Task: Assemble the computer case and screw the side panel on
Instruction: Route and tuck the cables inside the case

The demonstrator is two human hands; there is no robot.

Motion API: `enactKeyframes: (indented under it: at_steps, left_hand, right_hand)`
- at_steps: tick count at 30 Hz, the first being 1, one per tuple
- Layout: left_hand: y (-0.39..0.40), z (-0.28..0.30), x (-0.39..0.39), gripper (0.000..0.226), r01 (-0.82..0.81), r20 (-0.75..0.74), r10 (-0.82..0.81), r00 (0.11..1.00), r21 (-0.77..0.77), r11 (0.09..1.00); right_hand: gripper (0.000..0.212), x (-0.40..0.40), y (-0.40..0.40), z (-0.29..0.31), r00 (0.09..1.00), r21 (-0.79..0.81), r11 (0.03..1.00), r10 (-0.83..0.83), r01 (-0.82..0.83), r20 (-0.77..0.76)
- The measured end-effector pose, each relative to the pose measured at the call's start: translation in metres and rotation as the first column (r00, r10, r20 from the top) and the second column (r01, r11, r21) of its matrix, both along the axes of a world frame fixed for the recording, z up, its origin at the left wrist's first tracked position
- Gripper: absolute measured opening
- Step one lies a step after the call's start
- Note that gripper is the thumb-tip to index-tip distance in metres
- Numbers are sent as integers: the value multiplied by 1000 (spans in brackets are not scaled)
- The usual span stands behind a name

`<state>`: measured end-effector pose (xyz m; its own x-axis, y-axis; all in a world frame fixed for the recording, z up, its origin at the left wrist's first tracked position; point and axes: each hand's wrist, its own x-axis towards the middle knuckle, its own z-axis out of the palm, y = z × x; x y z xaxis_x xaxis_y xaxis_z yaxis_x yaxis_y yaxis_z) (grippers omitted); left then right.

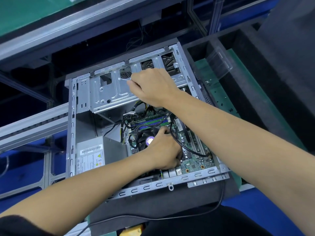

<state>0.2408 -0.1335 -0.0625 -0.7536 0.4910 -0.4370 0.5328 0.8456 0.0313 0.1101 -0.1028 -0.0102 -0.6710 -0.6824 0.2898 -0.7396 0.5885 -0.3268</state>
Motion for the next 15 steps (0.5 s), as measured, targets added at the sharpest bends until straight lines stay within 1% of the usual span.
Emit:
enactKeyframes:
  at_steps: [2, 4, 7, 11, 15]
  left_hand:
    - [2, -1, -1, 19, -14, 7, 14, 1000, -47, 999]
    - [5, -2, -2, 18, -50, 13, 50, 999, -62, 997]
    - [10, 0, -2, 12, -105, 5, 106, 994, -35, 994]
    - [20, 9, -3, 32, -57, 34, 58, 998, -4, 998]
    - [22, 10, -4, 34, -48, 52, 48, 998, 5, 999]
  right_hand:
    - [40, 0, 0, 0, 1000, 0, 1000, 0, 0, -4]
    - [40, 0, 0, 0, 1000, 5, 1000, 1, -1, -6]
    - [40, 0, -1, 0, 1000, 6, 1000, 4, -4, 3]
    - [40, 0, 0, 0, 1000, 1, 1000, 5, -5, 6]
    - [40, 0, 0, 0, 1000, -4, 1000, 10, -10, 11]
